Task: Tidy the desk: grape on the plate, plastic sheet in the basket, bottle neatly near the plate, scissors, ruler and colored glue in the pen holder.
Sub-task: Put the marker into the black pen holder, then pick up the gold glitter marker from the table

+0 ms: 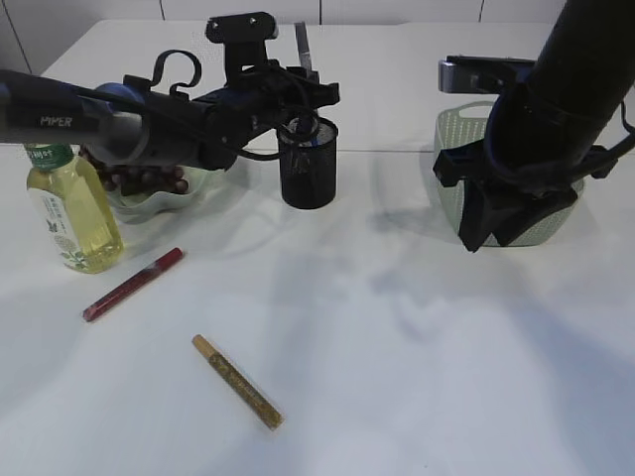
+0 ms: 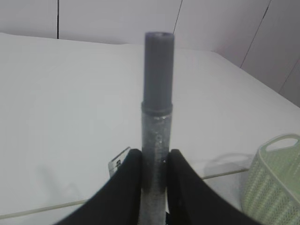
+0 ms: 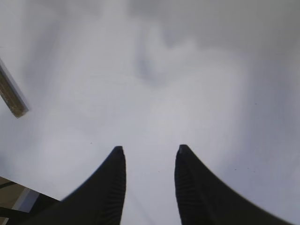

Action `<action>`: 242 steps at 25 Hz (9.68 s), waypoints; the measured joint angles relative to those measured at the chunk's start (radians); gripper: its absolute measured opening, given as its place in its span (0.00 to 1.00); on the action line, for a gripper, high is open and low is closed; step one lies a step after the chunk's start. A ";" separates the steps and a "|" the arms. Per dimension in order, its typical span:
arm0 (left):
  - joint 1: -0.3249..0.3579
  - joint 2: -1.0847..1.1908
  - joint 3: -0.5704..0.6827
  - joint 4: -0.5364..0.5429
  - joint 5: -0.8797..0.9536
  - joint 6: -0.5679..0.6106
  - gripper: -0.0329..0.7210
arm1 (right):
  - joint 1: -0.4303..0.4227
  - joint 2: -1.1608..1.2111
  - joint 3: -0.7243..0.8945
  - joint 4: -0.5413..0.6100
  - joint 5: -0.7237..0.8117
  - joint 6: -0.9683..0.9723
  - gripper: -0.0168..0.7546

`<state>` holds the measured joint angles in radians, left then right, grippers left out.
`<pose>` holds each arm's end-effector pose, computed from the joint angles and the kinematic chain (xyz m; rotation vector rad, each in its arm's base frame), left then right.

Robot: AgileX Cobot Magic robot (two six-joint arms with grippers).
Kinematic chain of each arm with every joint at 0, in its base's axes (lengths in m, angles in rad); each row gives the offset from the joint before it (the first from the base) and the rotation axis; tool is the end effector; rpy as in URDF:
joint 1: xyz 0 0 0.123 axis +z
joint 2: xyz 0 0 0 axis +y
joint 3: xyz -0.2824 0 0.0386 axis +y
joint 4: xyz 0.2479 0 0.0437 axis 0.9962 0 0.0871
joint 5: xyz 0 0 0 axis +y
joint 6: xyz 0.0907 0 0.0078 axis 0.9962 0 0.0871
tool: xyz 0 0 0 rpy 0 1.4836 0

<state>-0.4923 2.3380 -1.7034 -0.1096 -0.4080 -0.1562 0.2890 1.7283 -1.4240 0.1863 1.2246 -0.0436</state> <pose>0.4772 -0.2515 0.1748 0.1718 1.7313 -0.5170 0.3251 0.1132 0.2744 -0.4225 2.9920 0.2935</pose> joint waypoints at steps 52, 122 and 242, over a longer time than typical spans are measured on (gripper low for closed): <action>0.000 -0.569 -0.007 0.156 1.616 0.034 0.36 | 0.002 0.003 -0.069 0.079 0.000 0.000 0.40; 0.000 -1.410 0.549 0.051 1.668 -0.123 0.45 | 0.498 0.617 -0.515 -0.019 -0.002 0.018 0.48; 0.000 -1.410 0.549 0.070 1.668 -0.123 0.45 | 0.498 0.580 -0.401 -0.088 -0.008 0.020 0.25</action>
<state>-0.4923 0.9279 -1.1540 -0.0396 1.2604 -0.2793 0.7872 2.3083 -1.8255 0.0985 1.2166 -0.0239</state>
